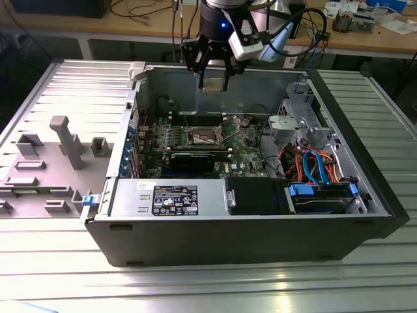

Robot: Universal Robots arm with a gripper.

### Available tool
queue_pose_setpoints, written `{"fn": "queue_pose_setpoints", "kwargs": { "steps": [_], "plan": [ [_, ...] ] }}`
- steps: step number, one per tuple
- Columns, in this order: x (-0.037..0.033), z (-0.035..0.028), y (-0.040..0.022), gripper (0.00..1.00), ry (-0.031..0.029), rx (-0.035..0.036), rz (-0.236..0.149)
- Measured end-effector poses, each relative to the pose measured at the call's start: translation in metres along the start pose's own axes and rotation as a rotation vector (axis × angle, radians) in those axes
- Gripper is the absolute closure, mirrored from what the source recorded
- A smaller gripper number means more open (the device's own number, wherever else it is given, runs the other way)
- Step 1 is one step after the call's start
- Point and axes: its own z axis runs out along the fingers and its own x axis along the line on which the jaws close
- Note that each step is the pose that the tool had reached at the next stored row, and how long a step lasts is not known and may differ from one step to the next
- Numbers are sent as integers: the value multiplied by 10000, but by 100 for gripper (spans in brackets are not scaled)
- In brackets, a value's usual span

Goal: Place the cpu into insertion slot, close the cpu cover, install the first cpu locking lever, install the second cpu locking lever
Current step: 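Place the cpu into insertion slot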

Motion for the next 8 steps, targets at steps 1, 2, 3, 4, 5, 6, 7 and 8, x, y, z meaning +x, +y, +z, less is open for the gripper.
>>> {"fn": "queue_pose_setpoints", "kwargs": {
  "steps": [1, 2, 3, 4, 5, 6, 7, 8],
  "plan": [
    [0, 2, 0, 45, 0, 0, 0],
    [0, 5, 0, 45, 0, 1, 0],
    [0, 8, -1, 45, 0, 0, 0],
    [0, 10, -1, 45, 0, 0, 1],
    [0, 11, -1, 45, 0, 1, 0],
    [0, 13, -1, 45, 0, 0, 0],
    [0, 16, -1, 45, 0, 0, 0],
    [0, 19, -2, 45, 0, 0, 0]
  ]
}}
